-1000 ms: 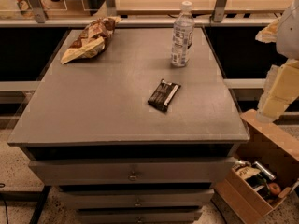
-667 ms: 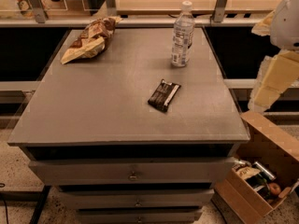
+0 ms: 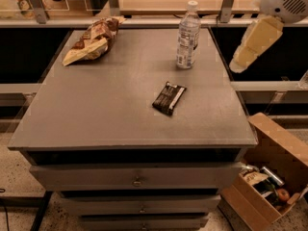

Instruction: Move blue plastic bottle near brown chip bag

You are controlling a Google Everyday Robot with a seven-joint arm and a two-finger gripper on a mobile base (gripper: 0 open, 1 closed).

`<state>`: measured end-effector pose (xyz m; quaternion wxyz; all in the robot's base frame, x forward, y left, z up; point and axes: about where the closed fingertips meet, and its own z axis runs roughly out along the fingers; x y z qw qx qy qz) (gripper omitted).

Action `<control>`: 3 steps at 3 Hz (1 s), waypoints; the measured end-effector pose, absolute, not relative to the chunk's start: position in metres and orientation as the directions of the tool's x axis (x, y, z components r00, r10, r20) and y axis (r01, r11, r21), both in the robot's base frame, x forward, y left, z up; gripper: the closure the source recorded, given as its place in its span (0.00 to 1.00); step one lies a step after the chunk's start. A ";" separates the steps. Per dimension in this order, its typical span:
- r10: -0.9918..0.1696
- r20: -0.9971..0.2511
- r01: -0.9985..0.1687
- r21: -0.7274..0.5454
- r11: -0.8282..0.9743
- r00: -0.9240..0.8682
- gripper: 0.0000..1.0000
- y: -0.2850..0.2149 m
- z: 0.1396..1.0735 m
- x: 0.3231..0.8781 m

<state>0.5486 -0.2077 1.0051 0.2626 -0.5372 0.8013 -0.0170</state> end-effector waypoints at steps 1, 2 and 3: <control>-0.809 -0.501 -0.811 -0.306 0.498 -0.308 0.00 -0.200 1.008 0.601; -0.727 -0.617 -0.781 -0.277 0.560 -0.302 0.00 -0.187 0.998 0.648; -0.659 -0.707 -0.770 -0.261 0.582 -0.258 0.00 -0.166 0.989 0.685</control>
Offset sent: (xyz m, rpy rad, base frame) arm 0.1595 0.0300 -0.0097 0.4164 -0.1931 -0.1289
